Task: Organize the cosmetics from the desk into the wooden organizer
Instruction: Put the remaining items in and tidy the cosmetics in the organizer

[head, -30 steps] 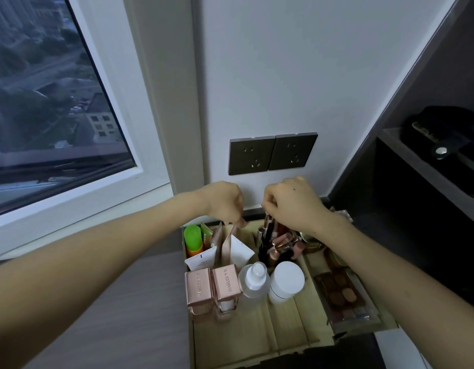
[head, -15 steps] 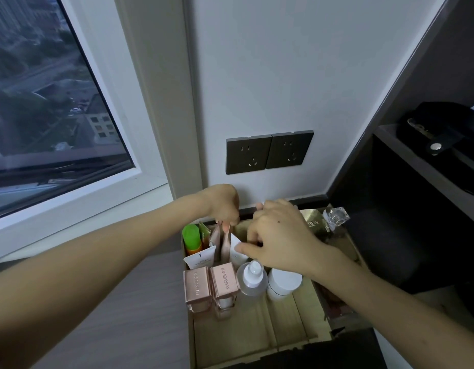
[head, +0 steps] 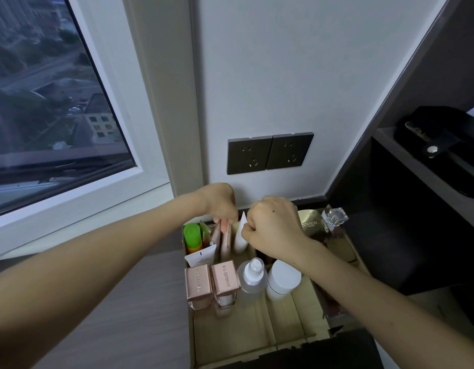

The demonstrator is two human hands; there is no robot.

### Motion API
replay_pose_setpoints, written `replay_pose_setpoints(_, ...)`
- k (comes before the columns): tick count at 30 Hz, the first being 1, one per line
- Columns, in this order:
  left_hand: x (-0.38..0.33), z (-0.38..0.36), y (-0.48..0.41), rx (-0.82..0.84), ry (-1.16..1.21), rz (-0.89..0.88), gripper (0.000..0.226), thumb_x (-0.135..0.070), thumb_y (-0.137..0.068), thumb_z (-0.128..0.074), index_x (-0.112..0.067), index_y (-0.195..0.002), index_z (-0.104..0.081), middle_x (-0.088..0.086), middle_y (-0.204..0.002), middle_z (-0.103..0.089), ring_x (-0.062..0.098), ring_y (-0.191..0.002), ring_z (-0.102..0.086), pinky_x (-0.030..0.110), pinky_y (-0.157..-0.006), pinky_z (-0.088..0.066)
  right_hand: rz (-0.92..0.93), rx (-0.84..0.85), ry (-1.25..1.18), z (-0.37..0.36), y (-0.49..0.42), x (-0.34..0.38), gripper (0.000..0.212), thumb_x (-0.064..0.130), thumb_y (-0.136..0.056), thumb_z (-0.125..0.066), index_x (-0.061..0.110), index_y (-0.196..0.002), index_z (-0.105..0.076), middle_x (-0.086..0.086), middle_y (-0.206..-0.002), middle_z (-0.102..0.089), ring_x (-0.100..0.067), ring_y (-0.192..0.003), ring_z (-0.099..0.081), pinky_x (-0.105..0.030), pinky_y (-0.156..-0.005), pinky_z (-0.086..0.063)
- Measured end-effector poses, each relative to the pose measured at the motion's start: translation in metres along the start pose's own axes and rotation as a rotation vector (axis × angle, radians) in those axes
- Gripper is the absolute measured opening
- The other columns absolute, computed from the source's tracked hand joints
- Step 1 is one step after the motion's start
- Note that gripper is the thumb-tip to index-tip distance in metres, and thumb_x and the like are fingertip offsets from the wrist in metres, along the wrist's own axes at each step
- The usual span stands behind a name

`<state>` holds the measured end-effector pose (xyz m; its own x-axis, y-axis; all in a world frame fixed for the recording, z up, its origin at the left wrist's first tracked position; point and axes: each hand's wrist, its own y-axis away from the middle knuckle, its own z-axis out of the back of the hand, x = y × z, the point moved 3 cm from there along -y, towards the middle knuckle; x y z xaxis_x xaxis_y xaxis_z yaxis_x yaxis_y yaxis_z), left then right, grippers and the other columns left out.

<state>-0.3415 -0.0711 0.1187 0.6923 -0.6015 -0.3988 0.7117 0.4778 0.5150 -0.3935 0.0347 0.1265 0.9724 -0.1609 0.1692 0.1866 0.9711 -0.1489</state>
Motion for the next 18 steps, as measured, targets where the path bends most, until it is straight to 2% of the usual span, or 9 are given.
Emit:
replay_pose_setpoints(1,0.001,0.000,0.000,0.006,0.004,0.003,0.019,-0.009,-0.074,-0.052,-0.007,-0.076,-0.072,-0.005,-0.049,-0.065,0.005,-0.049,-0.051,0.003,-0.033,-0.032,-0.012,-0.004,0.010,-0.002,-0.002,-0.001,0.053,0.017,-0.058,-0.071,0.022,-0.043,-0.020,0.010,-0.044,-0.011,-0.021,-0.051,-0.032,-0.018,-0.051,-0.001)
replay_pose_setpoints(4,0.002,0.002,-0.002,0.014,-0.001,0.008,0.017,-0.009,-0.074,-0.052,-0.010,-0.069,-0.068,-0.011,-0.036,-0.059,0.000,-0.041,-0.053,0.005,-0.037,-0.035,-0.024,0.071,0.038,-0.008,-0.003,-0.004,0.051,0.028,-0.082,-0.057,0.021,-0.046,-0.022,0.005,-0.049,-0.024,-0.024,-0.066,-0.038,-0.023,-0.048,-0.009)
replay_pose_setpoints(6,0.002,0.001,-0.004,0.025,0.003,0.007,0.017,-0.008,-0.074,-0.051,-0.009,-0.071,-0.068,-0.012,-0.035,-0.059,0.001,-0.044,-0.053,0.011,-0.045,-0.040,-0.036,0.064,0.032,-0.004,-0.005,-0.006,0.054,0.036,-0.088,-0.052,0.021,-0.045,-0.024,0.004,-0.049,-0.027,-0.024,-0.066,-0.040,-0.025,-0.048,-0.014)
replay_pose_setpoints(8,0.001,0.001,-0.004,0.028,0.007,0.006,0.017,-0.008,-0.075,-0.051,-0.008,-0.075,-0.068,-0.012,-0.040,-0.063,0.005,-0.051,-0.055,0.014,-0.050,-0.042,-0.045,0.051,0.026,-0.001,-0.004,-0.010,0.055,0.042,-0.091,-0.049,0.021,-0.044,-0.028,0.004,-0.048,-0.031,-0.021,-0.063,-0.043,-0.026,-0.052,-0.024)
replay_pose_setpoints(11,0.002,0.003,-0.004,0.025,0.009,-0.002,0.022,-0.008,-0.075,-0.049,-0.003,-0.081,-0.070,-0.010,-0.039,-0.063,0.008,-0.054,-0.058,0.014,-0.056,-0.047,-0.121,0.001,-0.051,0.012,0.003,-0.027,0.051,0.040,-0.093,-0.047,0.020,-0.046,-0.040,0.003,-0.048,-0.041,-0.018,-0.057,-0.047,-0.027,-0.058,-0.039)
replay_pose_setpoints(13,0.003,0.005,-0.003,0.009,-0.015,-0.024,0.025,-0.009,-0.077,-0.050,0.000,-0.085,-0.072,-0.004,-0.055,-0.071,0.013,-0.062,-0.061,0.022,-0.070,-0.051,-0.163,-0.028,-0.093,0.023,0.011,-0.040,0.040,0.038,-0.093,-0.049,0.020,-0.058,-0.057,0.003,-0.054,-0.054,-0.015,-0.059,-0.055,-0.029,-0.064,-0.047)
replay_pose_setpoints(15,0.000,0.010,-0.002,-0.105,-0.099,-0.075,0.025,-0.010,-0.076,-0.051,-0.003,-0.087,-0.072,0.008,-0.085,-0.075,0.023,-0.082,-0.066,0.031,-0.079,-0.054,-0.203,-0.034,-0.127,0.029,0.022,-0.051,0.024,0.036,-0.091,-0.055,0.021,-0.077,-0.069,0.004,-0.068,-0.066,-0.010,-0.066,-0.059,-0.025,-0.066,-0.046)
replay_pose_setpoints(16,-0.004,0.013,0.000,-0.192,-0.134,-0.108,0.024,-0.010,-0.076,-0.051,-0.004,-0.088,-0.072,0.012,-0.093,-0.073,0.028,-0.089,-0.065,0.033,-0.081,-0.055,-0.222,-0.027,-0.134,0.029,0.029,-0.054,0.019,0.035,-0.089,-0.058,0.023,-0.081,-0.070,0.007,-0.071,-0.067,-0.005,-0.066,-0.058,-0.020,-0.063,-0.042)
replay_pose_setpoints(18,-0.015,0.018,0.007,-0.323,-0.132,-0.183,0.021,-0.010,-0.077,-0.052,-0.009,-0.089,-0.069,0.008,-0.095,-0.071,0.028,-0.093,-0.063,0.029,-0.077,-0.051,-0.255,0.028,-0.127,0.023,0.042,-0.058,0.013,0.036,-0.087,-0.062,0.027,-0.081,-0.070,0.013,-0.068,-0.065,0.003,-0.061,-0.055,-0.011,-0.057,-0.033)
